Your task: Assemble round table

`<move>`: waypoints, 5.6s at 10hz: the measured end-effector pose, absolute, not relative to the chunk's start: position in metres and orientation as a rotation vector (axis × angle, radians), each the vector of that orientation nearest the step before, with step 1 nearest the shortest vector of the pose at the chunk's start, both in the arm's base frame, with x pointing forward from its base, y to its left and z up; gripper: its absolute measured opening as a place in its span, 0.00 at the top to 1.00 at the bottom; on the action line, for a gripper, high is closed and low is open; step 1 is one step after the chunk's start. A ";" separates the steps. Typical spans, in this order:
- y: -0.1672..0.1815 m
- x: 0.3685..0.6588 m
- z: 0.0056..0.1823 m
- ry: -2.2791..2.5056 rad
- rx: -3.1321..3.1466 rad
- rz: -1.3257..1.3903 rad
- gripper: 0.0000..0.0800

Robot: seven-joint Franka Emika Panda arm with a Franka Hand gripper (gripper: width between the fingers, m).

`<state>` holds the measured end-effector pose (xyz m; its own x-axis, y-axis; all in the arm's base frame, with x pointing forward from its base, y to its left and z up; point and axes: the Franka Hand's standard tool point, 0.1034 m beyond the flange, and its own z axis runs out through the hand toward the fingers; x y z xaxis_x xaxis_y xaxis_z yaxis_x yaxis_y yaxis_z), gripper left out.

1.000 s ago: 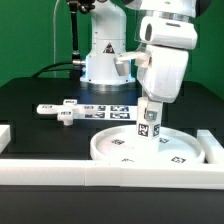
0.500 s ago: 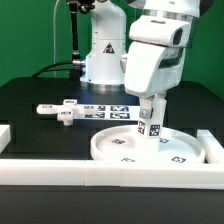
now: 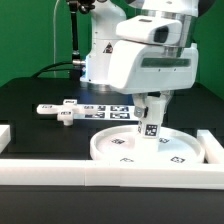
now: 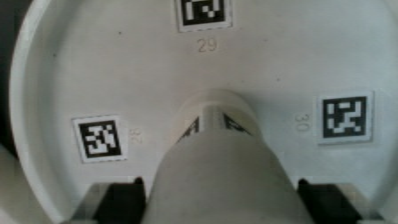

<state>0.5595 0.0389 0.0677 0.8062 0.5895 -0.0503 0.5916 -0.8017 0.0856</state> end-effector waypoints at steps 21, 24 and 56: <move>0.041 0.560 0.066 -1.600 2.777 -0.077 0.49; 0.040 0.563 0.066 -1.999 2.562 -0.106 0.49; 0.026 0.533 0.068 0.078 3.254 -0.155 0.19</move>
Offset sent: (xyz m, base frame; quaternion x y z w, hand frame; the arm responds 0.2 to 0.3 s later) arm -0.0036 0.0052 0.0018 0.0636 -0.0362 0.2694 0.9603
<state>0.5329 0.0264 0.0681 0.9943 0.0532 -0.0920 0.0421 -0.9920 -0.1190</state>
